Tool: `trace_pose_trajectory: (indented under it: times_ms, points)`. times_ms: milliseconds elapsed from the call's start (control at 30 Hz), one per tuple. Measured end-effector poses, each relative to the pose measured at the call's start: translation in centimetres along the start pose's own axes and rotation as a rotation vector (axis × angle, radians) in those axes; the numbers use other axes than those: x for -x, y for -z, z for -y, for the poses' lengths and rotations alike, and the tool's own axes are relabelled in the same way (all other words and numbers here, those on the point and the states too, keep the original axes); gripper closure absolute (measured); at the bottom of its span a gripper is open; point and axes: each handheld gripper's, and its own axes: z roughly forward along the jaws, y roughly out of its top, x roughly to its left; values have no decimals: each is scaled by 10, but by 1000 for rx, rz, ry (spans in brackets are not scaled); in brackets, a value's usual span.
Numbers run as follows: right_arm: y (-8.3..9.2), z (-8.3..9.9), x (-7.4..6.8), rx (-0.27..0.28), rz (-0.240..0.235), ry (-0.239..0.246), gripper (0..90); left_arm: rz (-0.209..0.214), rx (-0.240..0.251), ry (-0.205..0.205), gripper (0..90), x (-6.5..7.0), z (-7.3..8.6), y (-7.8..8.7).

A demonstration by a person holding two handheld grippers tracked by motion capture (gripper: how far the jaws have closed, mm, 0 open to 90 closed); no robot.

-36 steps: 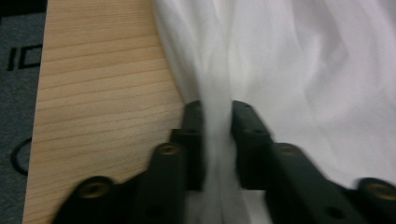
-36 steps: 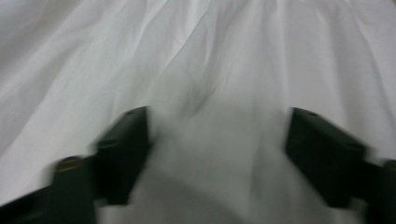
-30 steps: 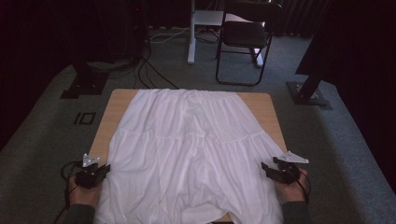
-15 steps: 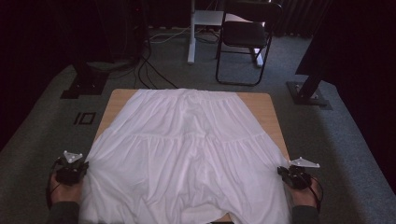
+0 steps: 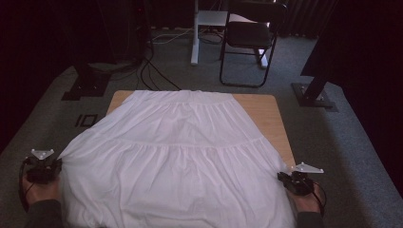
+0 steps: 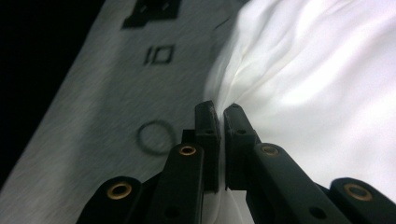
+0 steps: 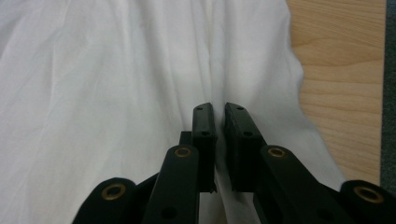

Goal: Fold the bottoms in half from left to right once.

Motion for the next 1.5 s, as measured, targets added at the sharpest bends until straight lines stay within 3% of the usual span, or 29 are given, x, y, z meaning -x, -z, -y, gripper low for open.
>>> trace_pose_trajectory:
  times_ms: [167,400,600,700,767,900,967,1100,1167,1233,1267,1300,1367,1400,1433,1467,1500]
  points:
    - [-1,-1,-5,-5,12,31,804,171,127,-13,865,24,-18,33]
    - [-2,-2,-9,-7,27,50,796,439,314,-110,863,81,-53,80]
    - [-2,-2,-13,-10,49,68,803,656,401,-217,863,153,-82,105]
    - [-2,-2,-14,-8,50,67,803,744,456,-332,864,202,-98,120]
    - [-2,-2,-14,-10,54,66,804,770,504,-432,865,239,-106,125]
    - [-2,-3,-16,-16,64,69,808,916,418,-503,866,316,-112,111]
    - [-3,-3,-16,-16,68,72,807,1037,366,-521,866,354,-106,110]
    - [-3,-4,-16,-19,65,68,808,1221,260,-525,866,402,-95,105]
    - [-3,-5,-16,-28,68,67,803,1241,219,-553,857,420,-89,99]
    - [-3,-7,-18,-44,95,68,724,1261,185,-527,736,424,-88,91]
    - [-3,-9,-18,-56,107,68,642,1251,180,-513,668,423,-89,89]
    - [-4,-11,-20,-62,109,61,580,1216,195,-514,624,417,-90,87]
    - [0,-23,-32,-21,116,71,457,1184,198,-490,557,404,-92,84]
    - [0,-23,-32,-21,116,71,457,1163,207,-476,557,395,-94,83]
    - [0,-23,-32,-21,116,71,457,1163,207,-476,551,395,-94,83]
    - [2,-28,-38,-3,108,79,445,1109,226,-449,551,375,-96,79]
    - [6,-41,-50,43,70,90,438,1081,225,-436,533,365,-97,76]
